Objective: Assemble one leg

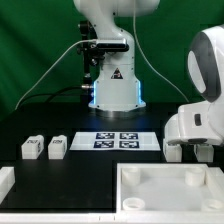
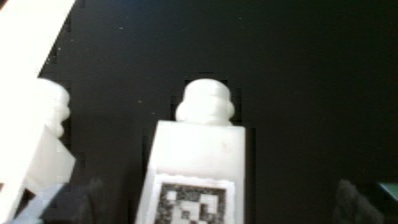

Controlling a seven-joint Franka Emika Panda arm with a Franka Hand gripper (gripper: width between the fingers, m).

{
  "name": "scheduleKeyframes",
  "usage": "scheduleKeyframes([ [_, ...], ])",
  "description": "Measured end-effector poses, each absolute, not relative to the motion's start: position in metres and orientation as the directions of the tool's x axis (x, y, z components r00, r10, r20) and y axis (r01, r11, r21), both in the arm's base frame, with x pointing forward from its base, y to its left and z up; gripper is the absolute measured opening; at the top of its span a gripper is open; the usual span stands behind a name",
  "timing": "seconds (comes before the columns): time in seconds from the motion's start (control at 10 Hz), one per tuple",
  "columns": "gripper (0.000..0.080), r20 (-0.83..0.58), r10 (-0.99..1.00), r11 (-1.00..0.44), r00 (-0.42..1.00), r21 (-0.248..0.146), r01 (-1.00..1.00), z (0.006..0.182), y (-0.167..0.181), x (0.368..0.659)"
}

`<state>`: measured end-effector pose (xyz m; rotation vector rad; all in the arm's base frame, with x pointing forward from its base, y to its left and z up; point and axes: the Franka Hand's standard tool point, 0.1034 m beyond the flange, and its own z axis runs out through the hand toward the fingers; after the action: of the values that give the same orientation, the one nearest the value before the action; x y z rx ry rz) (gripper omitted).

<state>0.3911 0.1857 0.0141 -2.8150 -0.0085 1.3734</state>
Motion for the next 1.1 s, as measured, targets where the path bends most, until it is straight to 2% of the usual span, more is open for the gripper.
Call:
scheduleKeyframes([
  [0.3,0.0649,-0.780,0.009,-1.000,0.626,-0.012,-0.001,0.0098,0.1869,0.3902],
  [0.5,0.0397,-0.780,0.009,-1.000,0.626,-0.012,-0.001,0.0099,0.1869,0.3902],
  [0.6,0.0397,-0.780,0.009,-1.000,0.626,-0.012,-0.001,0.0099,0.1870,0.3902],
  [0.7,0.0290,-0.780,0.009,-1.000,0.626,-0.012,-0.001,0.0099,0.1870,0.3902],
  [1.1,0.0290,-0.780,0.009,-1.000,0.626,-0.012,-0.001,0.0099,0.1870,0.3902],
])
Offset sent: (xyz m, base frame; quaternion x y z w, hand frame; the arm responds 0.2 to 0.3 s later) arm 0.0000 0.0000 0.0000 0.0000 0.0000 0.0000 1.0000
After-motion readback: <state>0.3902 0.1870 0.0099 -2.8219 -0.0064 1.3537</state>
